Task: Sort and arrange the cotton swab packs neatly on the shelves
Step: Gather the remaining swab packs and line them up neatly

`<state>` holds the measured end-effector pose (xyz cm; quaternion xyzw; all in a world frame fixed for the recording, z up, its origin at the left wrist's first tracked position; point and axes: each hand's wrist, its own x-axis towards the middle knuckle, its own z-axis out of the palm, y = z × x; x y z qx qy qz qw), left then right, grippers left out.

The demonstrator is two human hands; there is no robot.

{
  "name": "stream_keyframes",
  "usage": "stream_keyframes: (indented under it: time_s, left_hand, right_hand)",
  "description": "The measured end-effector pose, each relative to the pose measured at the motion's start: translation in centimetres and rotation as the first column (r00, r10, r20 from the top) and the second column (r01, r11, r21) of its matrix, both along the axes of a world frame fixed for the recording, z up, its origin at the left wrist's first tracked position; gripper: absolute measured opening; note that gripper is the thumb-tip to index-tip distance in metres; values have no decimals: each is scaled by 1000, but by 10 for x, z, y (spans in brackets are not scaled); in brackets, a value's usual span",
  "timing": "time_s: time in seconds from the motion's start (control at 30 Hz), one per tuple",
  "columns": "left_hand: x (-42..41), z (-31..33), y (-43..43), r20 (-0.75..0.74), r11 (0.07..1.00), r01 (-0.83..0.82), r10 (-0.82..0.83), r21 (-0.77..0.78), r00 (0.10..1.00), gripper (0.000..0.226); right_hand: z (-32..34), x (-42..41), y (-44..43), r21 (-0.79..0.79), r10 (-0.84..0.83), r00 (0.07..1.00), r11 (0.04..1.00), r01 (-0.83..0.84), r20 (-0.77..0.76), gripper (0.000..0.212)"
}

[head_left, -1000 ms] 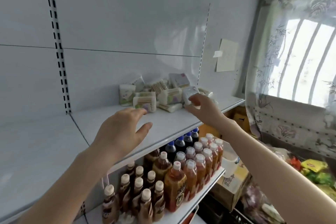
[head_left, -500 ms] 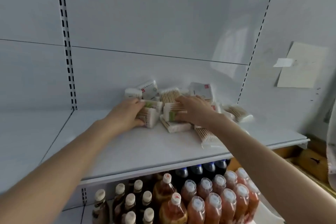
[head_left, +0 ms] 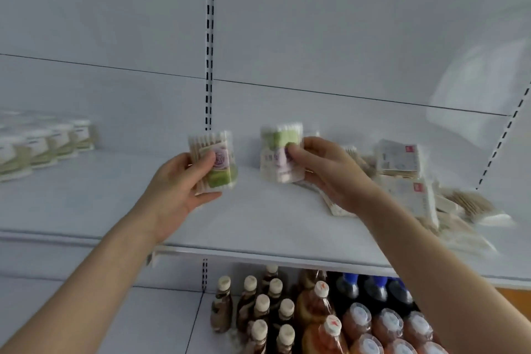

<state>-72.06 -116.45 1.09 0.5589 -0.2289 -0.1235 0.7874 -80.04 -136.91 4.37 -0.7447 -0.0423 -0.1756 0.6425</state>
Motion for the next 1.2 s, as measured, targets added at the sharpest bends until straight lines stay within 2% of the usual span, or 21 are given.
stream_keyframes:
  time_s: [0.17,0.27,0.33,0.4,0.57,0.63,0.73,0.8,0.83,0.9,0.97,1.0,1.03,1.1,1.17,1.2]
  left_hand:
    - [-8,-8,77,-21,995,-63,61,-83,998,37]
    - [-5,-12,117,-21,990,-111,109,-83,994,38]
    - [-1,-16,156,-21,986,-146,145,-84,989,41]
    - [4,-22,198,-29,980,-182,180,-82,983,38]
    - [15,-42,289,-82,964,-253,247,-77,966,36]
    - [17,-49,316,-114,958,-276,267,-77,957,37]
    - [21,-59,346,-144,946,-309,295,-93,945,52]
    - [26,-66,359,-157,940,-326,308,-102,938,71]
    - [29,-69,363,-163,937,-332,312,-113,936,81]
    - [35,-75,369,-170,929,-344,320,-134,932,90]
    - [41,-79,371,-181,932,-334,307,-144,934,74]
    - [44,-80,371,-183,935,-323,295,-150,938,63]
    - [47,-80,371,-184,939,-311,283,-145,941,59]
    - [55,-78,370,-151,948,-284,262,-143,953,77]
    - [63,-72,366,-121,950,-266,249,-161,961,88]
    - [68,-69,363,-104,951,-257,241,-173,965,88]
  right_hand:
    - [-5,24,82,106,184,982,978,-179,-44,24]
    - [-8,38,122,160,235,969,962,-221,-77,36]
    - [-14,51,160,153,252,962,960,-235,-105,34]
    - [-20,65,200,115,249,961,965,-235,-120,31]
    - [-32,97,284,2,214,955,976,-218,-206,45]
    - [-30,108,303,-48,169,954,981,-186,-246,39]
    - [-18,131,317,-283,-13,971,958,-56,-238,28]
    - [-5,151,321,-477,-110,977,879,10,-183,23]
    - [2,163,323,-599,-152,975,800,25,-163,24]
    - [13,187,328,-826,-242,959,564,17,-145,32]
    - [19,210,331,-943,-343,930,333,-9,-130,34]
    - [19,220,332,-966,-386,914,258,-26,-128,34]
    - [19,228,332,-976,-416,900,213,-45,-133,35]
    - [16,240,333,-981,-425,891,174,-90,-157,46]
    - [17,244,332,-977,-393,906,199,-80,-155,63]
    - [20,241,330,-969,-362,921,241,-55,-142,64]
